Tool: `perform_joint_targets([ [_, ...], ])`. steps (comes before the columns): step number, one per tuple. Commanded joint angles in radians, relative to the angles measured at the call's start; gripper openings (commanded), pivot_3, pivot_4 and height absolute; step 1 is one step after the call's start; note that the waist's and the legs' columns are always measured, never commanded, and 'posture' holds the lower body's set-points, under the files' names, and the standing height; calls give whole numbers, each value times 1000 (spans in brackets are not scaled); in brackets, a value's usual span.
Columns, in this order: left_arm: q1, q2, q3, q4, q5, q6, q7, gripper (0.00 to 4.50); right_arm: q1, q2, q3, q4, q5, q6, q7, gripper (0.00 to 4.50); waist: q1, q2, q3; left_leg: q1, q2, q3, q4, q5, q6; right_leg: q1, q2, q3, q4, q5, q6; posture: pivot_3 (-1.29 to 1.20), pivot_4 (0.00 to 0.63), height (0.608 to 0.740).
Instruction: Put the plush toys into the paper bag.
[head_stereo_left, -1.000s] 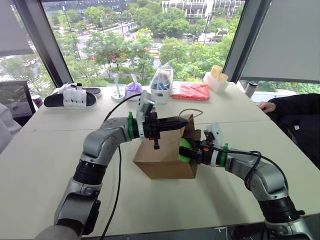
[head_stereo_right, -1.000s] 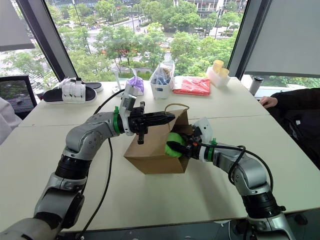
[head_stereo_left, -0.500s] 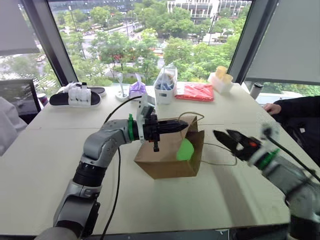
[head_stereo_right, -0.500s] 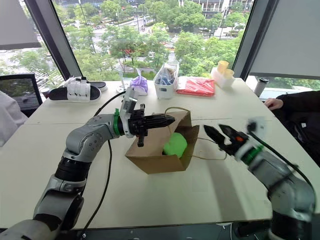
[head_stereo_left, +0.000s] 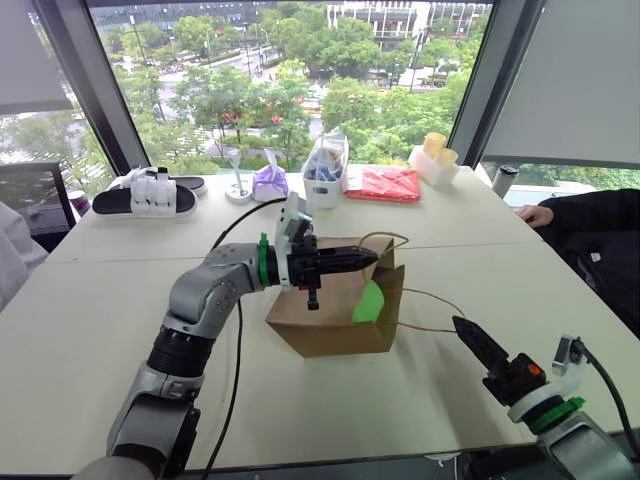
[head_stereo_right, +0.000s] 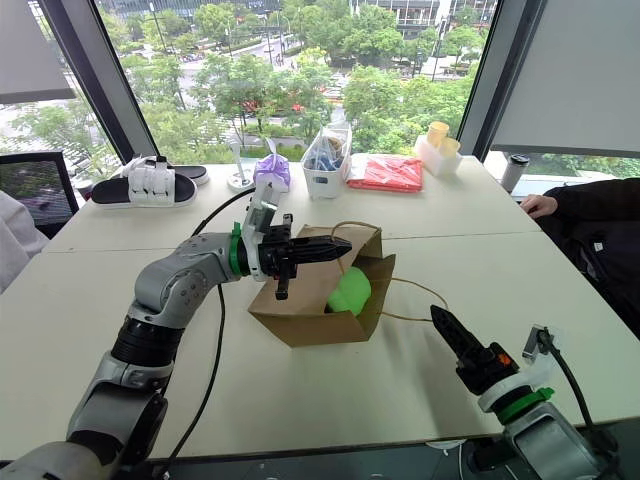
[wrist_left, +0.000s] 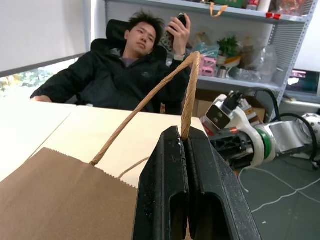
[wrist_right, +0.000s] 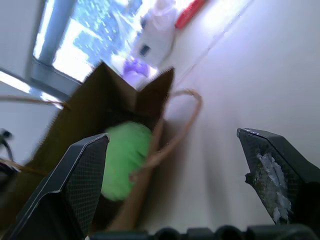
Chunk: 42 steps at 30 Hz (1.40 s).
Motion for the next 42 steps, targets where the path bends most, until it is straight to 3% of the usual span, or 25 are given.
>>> perform_joint_targets([
  [1, -10, -6, -2, -23, -2, -13, -6, 0, -29, 5, 38, 1, 47, -52, -30, 4447, 0, 0, 0, 0, 0, 0, 0, 0, 0, 0, 0, 0, 0, 0, 0, 0, 150, 740],
  [4, -13, -11, -3, -22, 0, -13, -3, 0, -50, 0, 77, 22, 26, -75, -43, 4447, 3, 0, 0, 0, 0, 0, 0, 0, 0, 0, 0, 0, 0, 0, 0, 0, 150, 740],
  [7, -11, -13, -4, -24, 2, -13, 0, 0, -77, 0, 95, 42, 18, -109, -52, 3577, 3, 0, 0, 0, 0, 0, 0, 0, 0, 0, 0, 0, 0, 0, 0, 0, 150, 740],
  [14, -7, -11, -1, -27, 5, -16, 5, 0, -84, -29, 103, 39, 30, -148, -61, 112, 3, 0, 0, 0, 0, 0, 0, 0, 0, 0, 0, 0, 0, 0, 0, 0, 150, 740],
  [19, -23, -11, 1, -5, 25, -46, 5, 0, -105, -73, 86, 15, 64, -166, -63, 49, 3, 0, 0, 0, 0, 0, 0, 0, 0, 0, 0, 0, 0, 0, 0, 0, 150, 740],
  [28, -121, 0, 36, -8, 26, -91, -4, 0, -366, -238, 107, -80, 241, -224, -134, 49, 2, 0, 0, -1, 0, -1, 0, 0, 0, 0, 1, -1, 0, 0, 0, 0, 150, 740],
  [31, -134, 13, 48, 80, 81, -162, 8, 0, -437, -262, 154, -88, 253, -226, -156, 49, 1, 0, 0, -1, 0, -1, 0, 0, 0, -1, 0, -1, -1, 0, 0, 0, 150, 740],
  [36, -164, 15, 36, 296, 186, -334, 1, 0, -458, -244, 223, -107, 245, -241, -168, 49, 5, 0, 0, -1, 0, -1, 0, 0, 0, 0, 1, -1, 0, 0, 0, 0, 150, 740],
  [42, -166, -5, 39, 312, 162, -325, -37, 0, -408, -240, 247, -73, 213, -250, -137, 49, 8, 0, 1, -3, -1, -1, 1, 0, 1, -1, -1, -1, -1, 0, 0, 0, 150, 740],
])
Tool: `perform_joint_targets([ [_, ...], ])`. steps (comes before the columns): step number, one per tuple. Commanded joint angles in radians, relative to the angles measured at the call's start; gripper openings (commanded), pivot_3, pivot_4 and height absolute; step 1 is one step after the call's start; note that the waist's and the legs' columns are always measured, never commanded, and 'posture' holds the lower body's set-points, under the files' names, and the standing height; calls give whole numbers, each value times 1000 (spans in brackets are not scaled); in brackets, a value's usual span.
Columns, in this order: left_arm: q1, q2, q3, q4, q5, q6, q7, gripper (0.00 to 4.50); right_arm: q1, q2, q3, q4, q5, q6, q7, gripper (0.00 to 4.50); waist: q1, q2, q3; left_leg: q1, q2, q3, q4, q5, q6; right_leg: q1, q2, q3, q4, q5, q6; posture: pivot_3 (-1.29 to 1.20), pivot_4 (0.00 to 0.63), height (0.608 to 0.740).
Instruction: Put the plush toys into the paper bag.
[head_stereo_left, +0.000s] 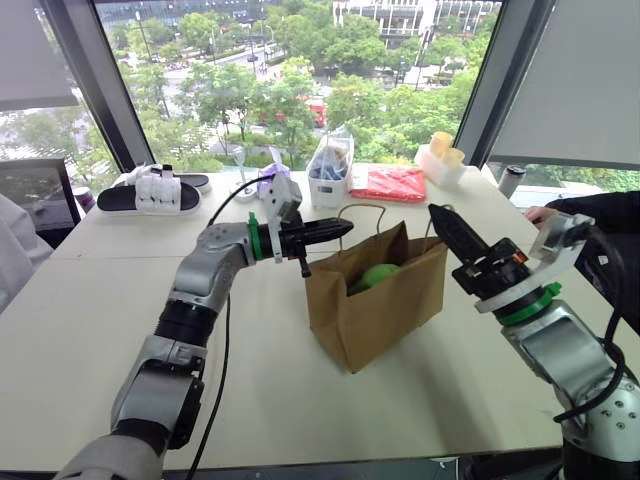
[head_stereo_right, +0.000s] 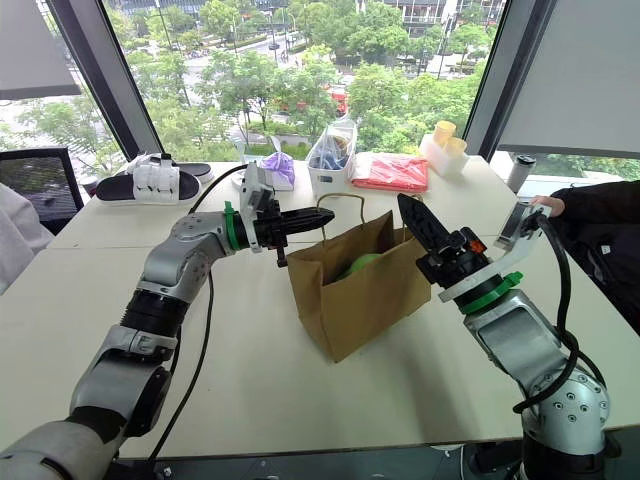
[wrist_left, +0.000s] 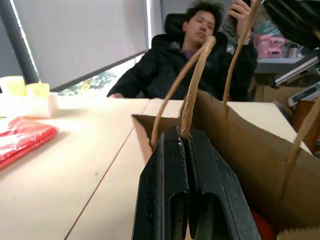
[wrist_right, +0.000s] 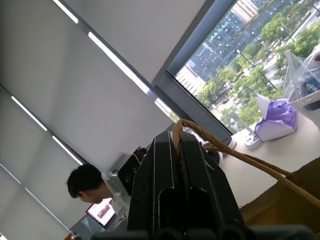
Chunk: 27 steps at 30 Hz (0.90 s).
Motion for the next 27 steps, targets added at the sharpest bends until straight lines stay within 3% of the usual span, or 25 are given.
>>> perform_joint_targets([
  [1, -19, -7, 22, -54, -31, 19, -20, 0, 32, 2, -11, 6, -20, -19, 29, 49, -1, 0, 0, 0, 0, 0, 0, 0, 0, 0, 0, 0, 0, 0, 0, 0, 150, 740],
  [6, 11, -15, 15, -100, -29, 53, -8, 0, 91, -2, -13, 18, -45, -21, 52, 49, -3, 0, 0, 1, 0, 0, 0, -1, 1, 0, 0, 0, 0, 0, 0, 0, 150, 740],
  [7, 15, -18, 15, -105, -27, 58, 1, 0, 104, -3, -16, 16, -50, -22, 55, 296, -3, 0, 0, 1, 0, 0, 0, -1, 1, 0, 0, 0, 0, 0, 0, 0, 150, 740],
  [10, 26, -27, 19, -116, -27, 86, 28, 0, 134, 0, -32, 11, -60, -37, 65, 1311, -3, 0, 0, 1, 1, 0, 0, -1, 1, 0, 0, 0, 0, 0, 0, 0, 150, 740],
  [16, 47, -13, 51, -141, -59, 148, 44, 0, 167, -20, -59, -5, -53, -40, 80, 4395, -3, 0, 0, 1, 1, 0, 0, -1, 1, 0, 1, 0, 0, 0, 0, 0, 150, 740],
  [18, 47, -7, 68, -138, -72, 161, 47, 0, 173, -29, -64, -14, -39, -34, 85, 4458, -3, 0, 0, 1, 1, 0, 0, -1, 1, 0, 1, 0, 0, 0, 0, 0, 150, 740],
  [22, 44, 9, 78, -144, -89, 182, 30, 1257, 192, -53, -74, -29, -22, -25, 105, 4500, -2, 0, 0, 1, 1, 0, 0, -1, 1, 0, 1, 0, 0, 0, 0, 0, 150, 740],
  [27, 53, 36, 87, -181, -116, 222, -2, 3847, 222, -87, -90, -41, -7, -19, 118, 4500, -1, 0, 0, 1, 0, 0, 0, 0, 1, 0, 0, 0, 0, 0, 0, 0, 150, 740],
])
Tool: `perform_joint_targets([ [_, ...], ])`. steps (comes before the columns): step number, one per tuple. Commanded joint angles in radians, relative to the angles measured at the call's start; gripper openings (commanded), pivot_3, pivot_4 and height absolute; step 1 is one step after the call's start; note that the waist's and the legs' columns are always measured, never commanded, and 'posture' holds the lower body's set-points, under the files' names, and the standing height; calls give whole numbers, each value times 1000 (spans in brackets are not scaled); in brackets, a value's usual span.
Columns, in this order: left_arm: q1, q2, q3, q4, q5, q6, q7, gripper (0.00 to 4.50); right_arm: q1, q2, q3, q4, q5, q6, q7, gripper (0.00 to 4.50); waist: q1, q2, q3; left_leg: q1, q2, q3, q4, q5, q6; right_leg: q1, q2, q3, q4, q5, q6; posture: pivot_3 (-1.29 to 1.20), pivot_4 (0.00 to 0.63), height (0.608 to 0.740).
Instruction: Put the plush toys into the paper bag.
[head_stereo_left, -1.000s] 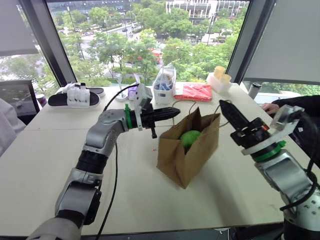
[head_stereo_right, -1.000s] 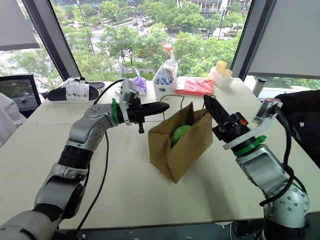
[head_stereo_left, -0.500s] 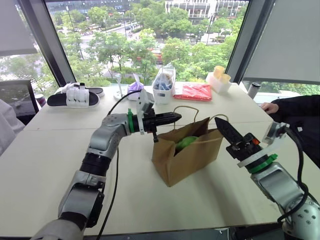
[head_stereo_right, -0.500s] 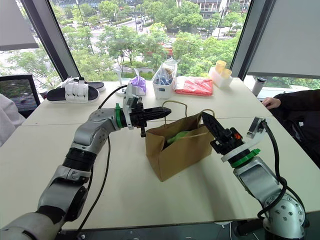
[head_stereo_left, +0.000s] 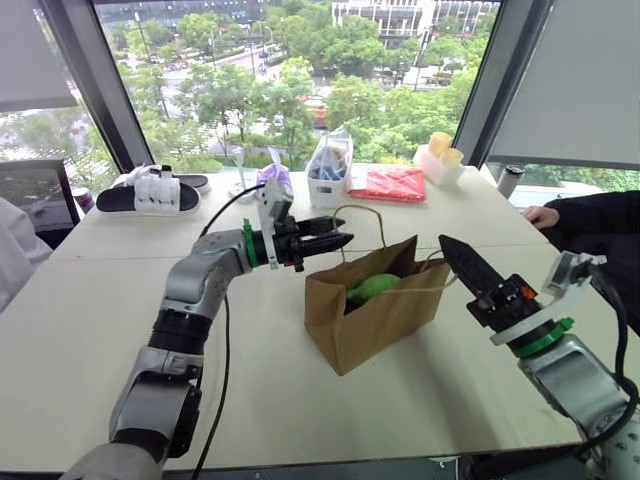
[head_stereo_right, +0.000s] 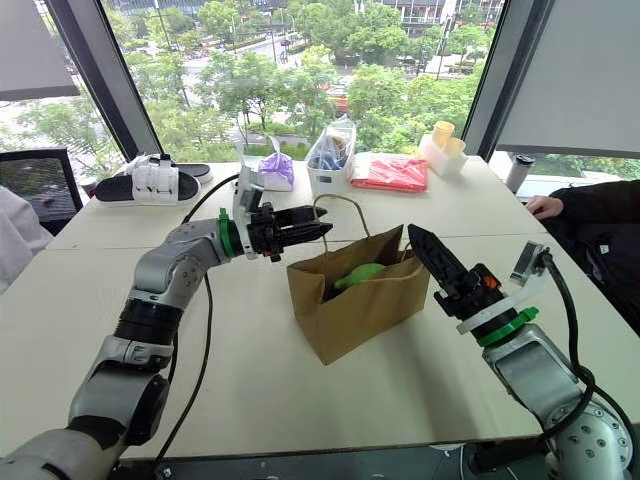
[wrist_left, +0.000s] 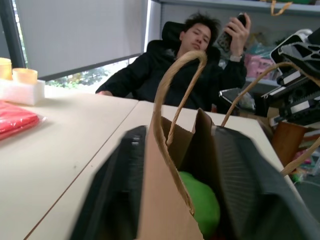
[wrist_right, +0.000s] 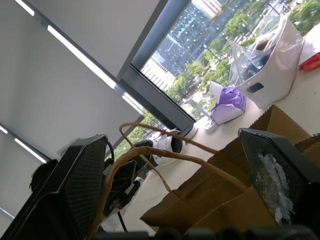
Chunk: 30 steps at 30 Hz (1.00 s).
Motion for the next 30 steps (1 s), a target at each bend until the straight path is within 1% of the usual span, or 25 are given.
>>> perform_joint_targets([
  [1, 7, 31, 26, -72, -46, 30, -30, 4271, 21, -40, -51, -45, 31, -1, 27, 4500, -1, 0, 0, 0, 0, 0, 0, 0, 0, 0, 0, 0, 0, 0, 0, 0, 150, 740],
  [2, 12, 37, 36, -80, -45, 24, -20, 4444, 39, -52, -66, -50, 37, 0, 36, 4500, -1, 0, 0, 0, 0, 0, 0, 0, 0, 0, 0, 0, 0, 0, 0, 0, 150, 740],
  [3, 13, 39, 43, -82, -43, 17, -11, 4444, 48, -59, -75, -52, 41, -1, 41, 4500, 0, 0, 0, 0, 0, 0, 0, 0, 0, 0, 0, 0, 0, 0, 0, 0, 150, 740],
  [5, 18, 60, 66, -93, -76, 64, -10, 4444, 78, -74, -112, -57, 61, -4, 57, 4500, 0, 0, 0, 0, 0, 0, 0, 0, 0, 0, 0, 0, 0, 0, 0, 0, 150, 740],
  [8, 34, 102, 104, -122, -147, 167, -15, 4444, 121, -83, -173, -65, 110, -18, 78, 4500, -1, 0, 0, 0, 0, 0, 0, 0, 0, 0, 0, 0, 0, 0, 0, 0, 150, 740],
  [11, 68, 150, 144, -153, -207, 265, -1, 4444, 142, -64, -233, -71, 190, -49, 82, 4500, -2, 0, 0, 0, 0, 0, 0, 0, 0, 0, 0, 0, 0, 0, 0, 0, 150, 740],
  [14, 121, 195, 162, -197, -223, 311, 13, 4444, 191, -69, -272, -92, 227, -45, 96, 4500, -2, 0, 0, 1, 1, 0, -1, 0, 0, 1, 0, 0, 0, 0, 0, 0, 150, 740],
  [17, 173, 230, 168, -236, -223, 323, 29, 4444, 288, -86, -305, -96, 232, -11, 116, 4500, 1, 0, 0, 1, 1, 0, -1, 0, 0, 1, 0, 1, 0, 0, 0, 0, 150, 740],
  [19, 239, 261, 154, -272, -205, 311, 24, 4500, 377, -156, -245, -97, 69, 74, 159, 3966, 1, 0, 0, 1, 1, 0, -1, 0, 0, 1, -1, 1, 0, 0, 0, 0, 150, 740],
  [20, 268, 269, 150, -288, -204, 311, 25, 4500, 397, -190, -199, -103, -21, 101, 181, 3676, 1, 0, 0, 1, 0, 0, -1, 0, 0, 1, -2, 2, -1, 0, 0, 0, 150, 740],
  [21, 290, 273, 146, -299, -203, 309, 25, 4500, 399, -208, -159, -106, -77, 114, 198, 3215, 0, -1, 0, 1, 0, 1, 0, 0, 0, 2, -2, 2, -1, 0, -1, 0, 150, 740],
  [23, 317, 275, 131, -309, -193, 294, 20, 4500, 357, -220, -83, -107, -149, 113, 218, 2208, -1, -2, -1, 2, 1, 1, 0, 0, 0, 2, -2, 2, -2, -2, -3, 0, 150, 740],
  [24, 324, 275, 126, -311, -189, 287, 17, 4500, 341, -219, -61, -105, -171, 112, 227, 1632, -1, -1, -1, 2, 1, 1, 0, 0, 0, 2, -2, 2, -2, -2, -3, 0, 150, 740],
  [27, 340, 262, 97, -308, -166, 254, 12, 4500, 241, -213, 78, -100, -268, 134, 265, 160, 0, -2, -1, 2, 1, 0, 0, 0, 0, 2, -2, 1, -1, -2, -3, 0, 150, 740],
  [28, 347, 258, 83, -312, -155, 241, 10, 4500, 203, -208, 124, -103, -283, 144, 274, 73, 0, -2, -1, 2, 1, 0, 0, 0, 0, 2, -2, 1, -1, -1, -3, 0, 150, 740],
  [30, 358, 257, 61, -322, -135, 216, 4, 4500, 152, -195, 175, -100, -293, 159, 272, 73, 2, -2, -1, 1, 1, 0, 0, 0, 0, 1, -2, 1, -1, -1, -1, 0, 150, 740],
])
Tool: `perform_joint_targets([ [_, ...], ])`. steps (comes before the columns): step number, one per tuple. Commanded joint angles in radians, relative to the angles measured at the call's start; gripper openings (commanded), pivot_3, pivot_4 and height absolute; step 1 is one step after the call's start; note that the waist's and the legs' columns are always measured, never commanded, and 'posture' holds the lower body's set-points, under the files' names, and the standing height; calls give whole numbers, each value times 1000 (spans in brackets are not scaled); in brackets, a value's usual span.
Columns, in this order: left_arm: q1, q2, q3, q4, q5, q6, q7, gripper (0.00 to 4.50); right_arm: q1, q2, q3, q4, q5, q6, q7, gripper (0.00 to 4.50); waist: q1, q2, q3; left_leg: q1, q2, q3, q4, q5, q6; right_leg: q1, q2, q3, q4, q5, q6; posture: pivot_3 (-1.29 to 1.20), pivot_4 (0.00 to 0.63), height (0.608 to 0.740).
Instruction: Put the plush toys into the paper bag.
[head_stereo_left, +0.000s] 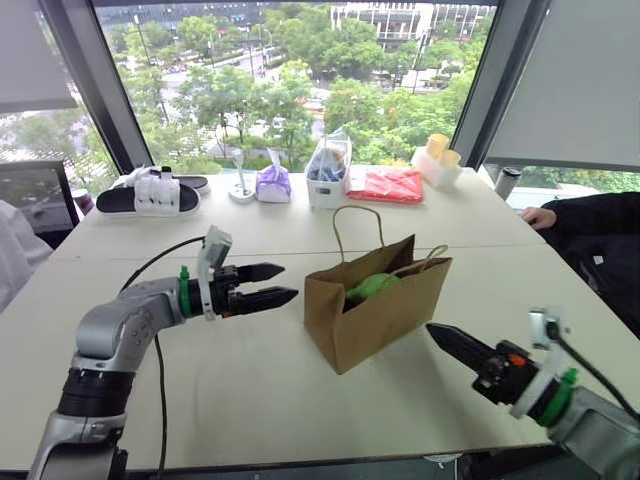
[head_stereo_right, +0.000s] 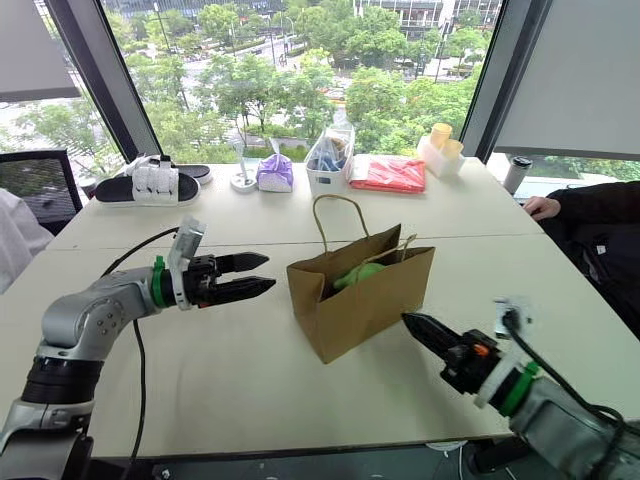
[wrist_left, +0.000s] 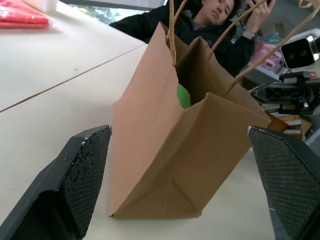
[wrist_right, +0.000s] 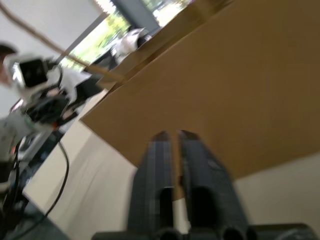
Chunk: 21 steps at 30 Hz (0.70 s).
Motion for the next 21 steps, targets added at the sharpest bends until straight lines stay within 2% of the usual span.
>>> perform_joint_targets([
  [1, 10, -1, -24, -42, 20, -45, -16, 4500, -55, 11, 69, -27, -31, 20, 19, 73, 2, 0, 0, 0, 0, 0, 0, 0, 0, 0, 0, 0, 0, 0, 1, 0, 150, 740],
  [6, 6, -3, -56, -45, 36, -75, -35, 4500, -120, 31, 136, 5, -78, 39, 44, 73, 1, 0, 0, -2, -1, -1, 0, 0, 0, -1, -1, 0, -1, 0, 1, 0, 150, 740],
  [12, -15, -38, -89, -62, 11, -49, -44, 4500, -251, 112, 213, 90, -161, 48, 43, 73, -1, 0, 0, -1, 0, -1, 0, 0, 0, -1, -1, 0, -1, 0, 1, 0, 150, 740],
  [21, -20, -79, -153, -96, 24, -56, -62, 4500, -332, 185, 241, 169, -226, 62, 74, 73, -1, 0, 0, -1, -1, -1, -1, 0, 0, -2, -1, -1, 0, 1, 1, 0, 150, 740],
])
